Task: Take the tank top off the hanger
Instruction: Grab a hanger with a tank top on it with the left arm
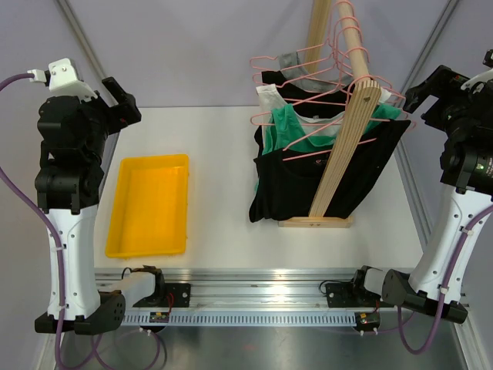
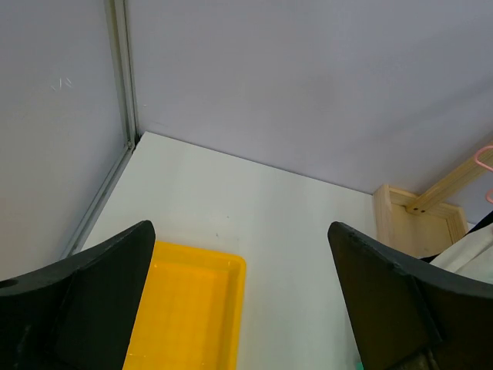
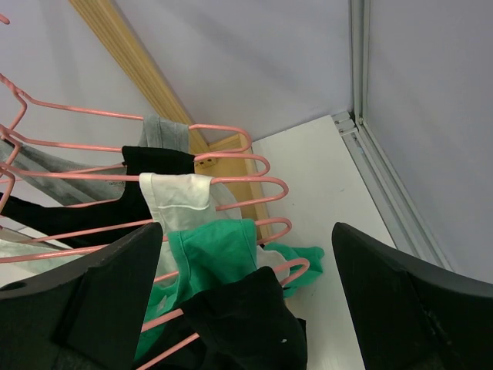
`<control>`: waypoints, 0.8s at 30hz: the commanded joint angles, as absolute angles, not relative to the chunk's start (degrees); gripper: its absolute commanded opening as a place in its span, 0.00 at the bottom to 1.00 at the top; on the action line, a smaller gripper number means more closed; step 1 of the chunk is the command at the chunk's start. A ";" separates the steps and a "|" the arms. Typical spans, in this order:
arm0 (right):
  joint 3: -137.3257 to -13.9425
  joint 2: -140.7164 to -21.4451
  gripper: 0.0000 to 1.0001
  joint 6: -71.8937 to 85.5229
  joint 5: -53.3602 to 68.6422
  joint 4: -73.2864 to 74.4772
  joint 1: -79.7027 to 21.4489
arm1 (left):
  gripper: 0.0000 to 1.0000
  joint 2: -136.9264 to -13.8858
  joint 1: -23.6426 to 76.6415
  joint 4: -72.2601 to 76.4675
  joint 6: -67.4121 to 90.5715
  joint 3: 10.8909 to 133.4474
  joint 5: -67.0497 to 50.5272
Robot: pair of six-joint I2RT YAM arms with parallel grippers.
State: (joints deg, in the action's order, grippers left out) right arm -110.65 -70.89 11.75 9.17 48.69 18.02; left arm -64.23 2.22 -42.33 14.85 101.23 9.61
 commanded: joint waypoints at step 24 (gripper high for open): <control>-109.25 -69.96 1.00 10.19 12.92 46.23 16.17 | 0.99 -72.59 10.71 -42.45 9.93 112.05 -27.33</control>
